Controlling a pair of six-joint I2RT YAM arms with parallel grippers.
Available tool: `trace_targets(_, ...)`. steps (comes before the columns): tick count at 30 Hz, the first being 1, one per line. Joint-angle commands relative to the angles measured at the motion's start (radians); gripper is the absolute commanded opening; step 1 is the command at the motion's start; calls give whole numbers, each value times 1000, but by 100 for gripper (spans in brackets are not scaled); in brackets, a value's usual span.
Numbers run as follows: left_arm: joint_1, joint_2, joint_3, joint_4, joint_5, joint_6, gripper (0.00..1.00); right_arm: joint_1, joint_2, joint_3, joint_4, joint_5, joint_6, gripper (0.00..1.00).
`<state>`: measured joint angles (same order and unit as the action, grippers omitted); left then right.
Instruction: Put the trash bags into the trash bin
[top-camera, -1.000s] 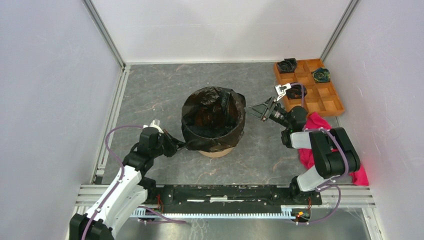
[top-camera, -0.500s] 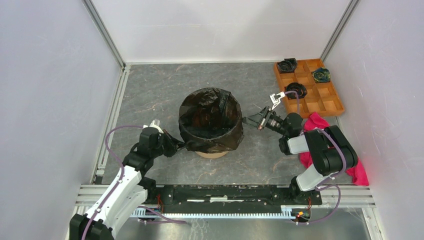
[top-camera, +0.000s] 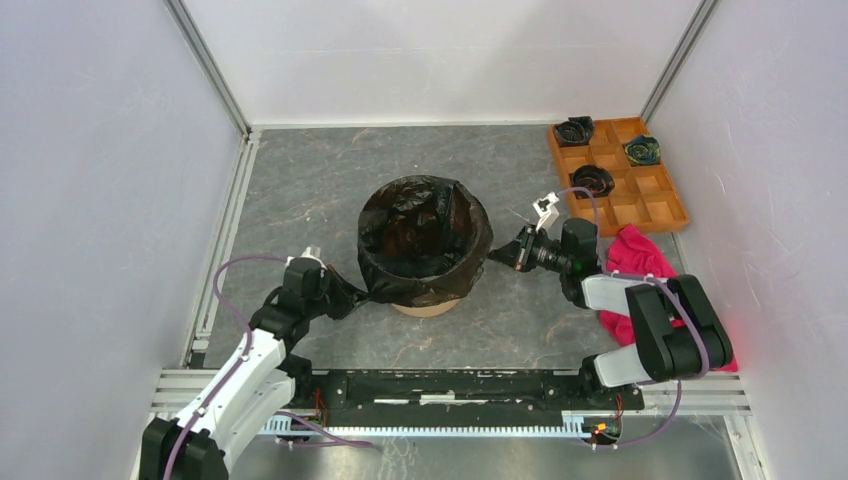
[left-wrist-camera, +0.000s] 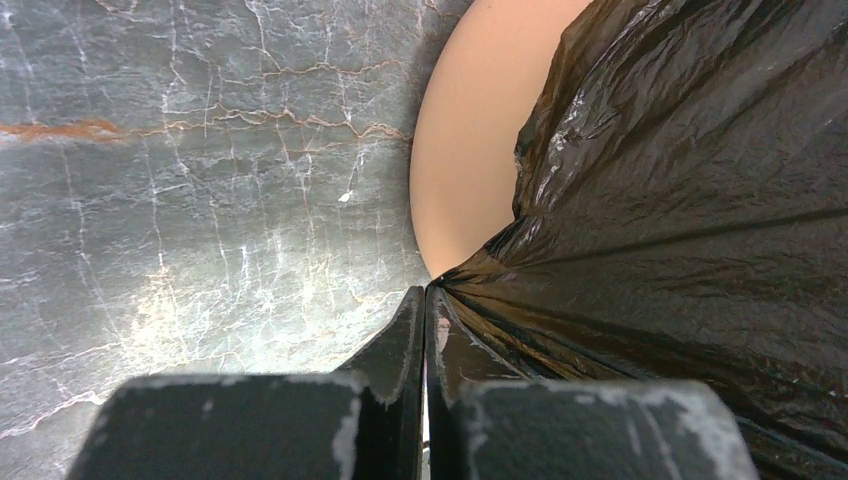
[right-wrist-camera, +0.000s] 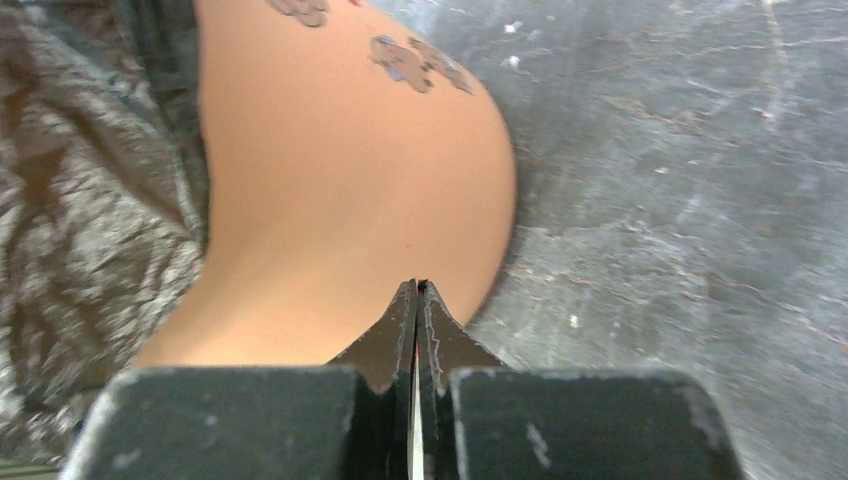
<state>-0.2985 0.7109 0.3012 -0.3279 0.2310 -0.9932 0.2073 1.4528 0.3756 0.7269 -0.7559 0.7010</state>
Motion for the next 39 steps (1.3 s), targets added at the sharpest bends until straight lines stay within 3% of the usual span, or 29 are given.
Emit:
trace_targets(1, 2, -27, 6, -9, -25, 45, 2, -1, -126, 87, -329, 80, -248, 4)
trace_targets(3, 2, -45, 14, -14, -27, 45, 2, 4, -201, 91, -435, 79, -346, 11)
trace_targets(9, 2, -46, 38, -15, -10, 51, 2, 68, -443, -1, -572, -6, -457, 53)
trace_targets(15, 2, -35, 55, -24, 5, 56, 2, 210, -617, -148, -290, -113, -288, 93)
trace_targets(17, 2, -40, 60, -31, 3, 56, 2, 225, -607, -179, -127, -127, -155, 98)
trace_targets(24, 2, -57, 70, -33, 1, 47, 2, 326, -456, -158, 255, -40, 155, 98)
trace_targets(30, 2, -62, 73, -39, 0, 47, 2, 351, -450, -155, 332, 78, 242, 96)
trace_targets(36, 2, -60, 70, -38, -2, 47, 2, 382, -401, -117, 380, 169, 287, 47)
trace_targets(39, 2, -63, 66, -36, -4, 45, 2, 400, -433, -113, 243, 227, 210, 7)
